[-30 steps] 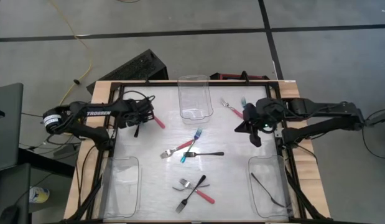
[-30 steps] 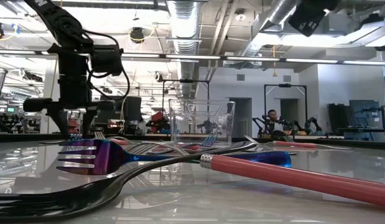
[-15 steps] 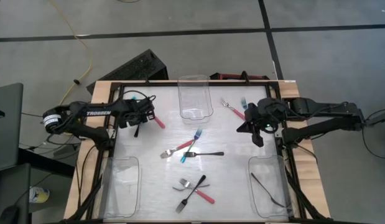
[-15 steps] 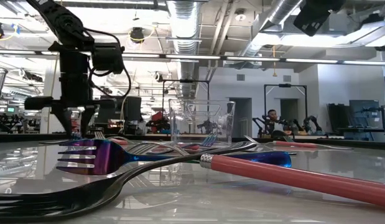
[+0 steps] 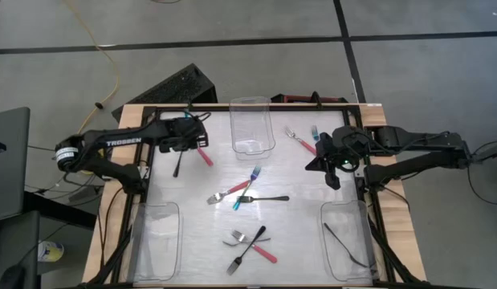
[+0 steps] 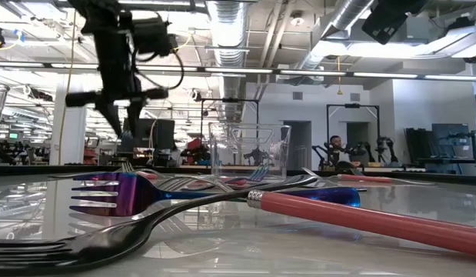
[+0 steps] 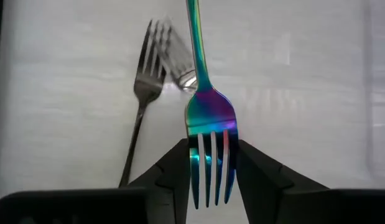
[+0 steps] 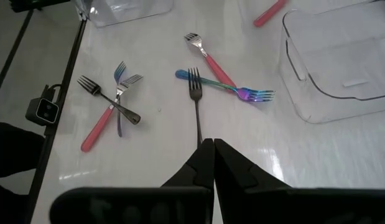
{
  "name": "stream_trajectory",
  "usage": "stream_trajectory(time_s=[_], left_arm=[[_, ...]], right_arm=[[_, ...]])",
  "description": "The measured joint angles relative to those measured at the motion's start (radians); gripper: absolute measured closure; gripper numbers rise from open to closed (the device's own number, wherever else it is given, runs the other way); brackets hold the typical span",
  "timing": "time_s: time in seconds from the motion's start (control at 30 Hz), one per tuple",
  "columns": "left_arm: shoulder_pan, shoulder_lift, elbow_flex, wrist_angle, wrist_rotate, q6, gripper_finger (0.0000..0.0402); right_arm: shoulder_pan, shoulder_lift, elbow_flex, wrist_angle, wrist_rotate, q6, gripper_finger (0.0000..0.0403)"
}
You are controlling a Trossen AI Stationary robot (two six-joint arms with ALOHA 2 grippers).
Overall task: Sort silverware by color (type)
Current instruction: Put the titanium rainbow fork into the top transparent bin
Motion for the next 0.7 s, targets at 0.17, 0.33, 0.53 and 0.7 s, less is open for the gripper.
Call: stream_trajectory(time_s=[0.17,0.33,0.53,0.7], left_arm=[[-0.060,0.000,0.085,0.061,-0.033,0.081,0.0310],[-0.115,0.006,0.096,0.374,-0.013,0.126,0.0312],[-0.129,0.109,0.097,0.741,0.062,0.125,0.0313],[-0.113,0.263,0.179,0.767,0.145,0.127,0.0314]], right_arm=[[0.000,0.000,0.000,0.008,0.008,0.000,0.0375],[0.000,0.000,0.000,0.037,0.048,0.010,0.0375],[0.000,0.000,0.000,0.089,0.059,0.029,0.0375],[-0.002,0.000,0.000,0.105,0.062,0.051,0.0375]])
